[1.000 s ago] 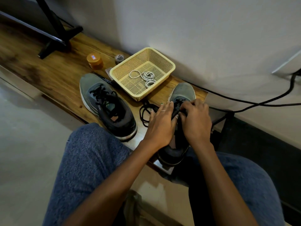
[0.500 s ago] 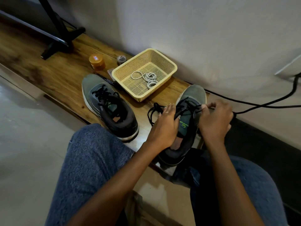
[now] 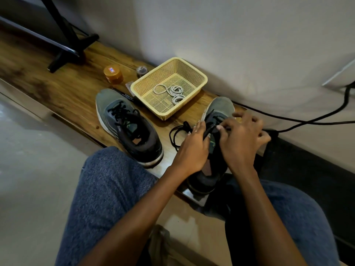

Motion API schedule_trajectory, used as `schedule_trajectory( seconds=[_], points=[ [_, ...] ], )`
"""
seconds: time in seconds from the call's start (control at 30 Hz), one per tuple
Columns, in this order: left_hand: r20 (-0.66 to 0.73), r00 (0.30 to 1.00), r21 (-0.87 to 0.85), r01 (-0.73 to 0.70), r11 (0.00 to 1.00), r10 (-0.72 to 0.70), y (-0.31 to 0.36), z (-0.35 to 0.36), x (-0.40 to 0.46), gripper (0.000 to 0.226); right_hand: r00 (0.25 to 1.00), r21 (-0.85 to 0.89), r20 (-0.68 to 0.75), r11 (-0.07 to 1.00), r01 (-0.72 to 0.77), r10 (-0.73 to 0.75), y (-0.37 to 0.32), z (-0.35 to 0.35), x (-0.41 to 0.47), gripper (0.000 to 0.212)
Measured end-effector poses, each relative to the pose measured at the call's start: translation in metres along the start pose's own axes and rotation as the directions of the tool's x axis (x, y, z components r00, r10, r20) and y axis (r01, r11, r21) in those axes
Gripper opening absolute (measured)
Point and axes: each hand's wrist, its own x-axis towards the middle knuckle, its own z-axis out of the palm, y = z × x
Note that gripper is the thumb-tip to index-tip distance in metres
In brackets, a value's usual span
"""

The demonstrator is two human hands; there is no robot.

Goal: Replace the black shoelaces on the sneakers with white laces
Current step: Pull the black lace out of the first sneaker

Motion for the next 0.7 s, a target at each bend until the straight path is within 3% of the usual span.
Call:
schedule_trajectory(
  seconds=[0.13, 0.2, 0.33, 0.47, 0.6, 0.7],
  points=[
    [-0.019, 1.000, -0.028, -0.011, 1.000, 0.011, 0.001, -0.001, 0.000, 0.053, 0.960, 0.202, -0.125, 0.953, -0.224, 0.252, 0.007, -0.012, 0.006, 0.009],
    [-0.011, 0.999, -0.039, -0.030, 0.999, 0.030, 0.001, 0.001, 0.000, 0.053, 0.944, 0.238, -0.137, 0.935, -0.261, 0.299, 0.009, -0.013, 0.007, 0.011],
    [-0.001, 0.998, -0.030, -0.059, 0.998, 0.059, -0.005, 0.004, 0.000, 0.052, 0.990, 0.173, 0.031, 0.974, -0.143, 0.139, 0.005, -0.010, 0.007, 0.021],
    [0.010, 0.997, 0.002, -0.078, 0.997, 0.078, -0.009, 0.005, 0.003, 0.053, 0.979, -0.011, 0.204, 1.000, 0.025, -0.022, 0.004, 0.001, 0.003, 0.028],
    [-0.014, 0.996, 0.001, -0.087, 0.996, 0.087, -0.009, 0.005, 0.002, 0.054, 0.978, -0.046, 0.201, 0.996, 0.071, -0.060, 0.003, -0.001, 0.001, 0.028],
    [-0.106, 0.990, 0.038, -0.086, 0.996, 0.090, -0.005, 0.003, 0.000, 0.050, 0.974, -0.037, 0.217, 0.997, 0.071, -0.062, 0.003, -0.006, 0.003, 0.026]
  ],
)
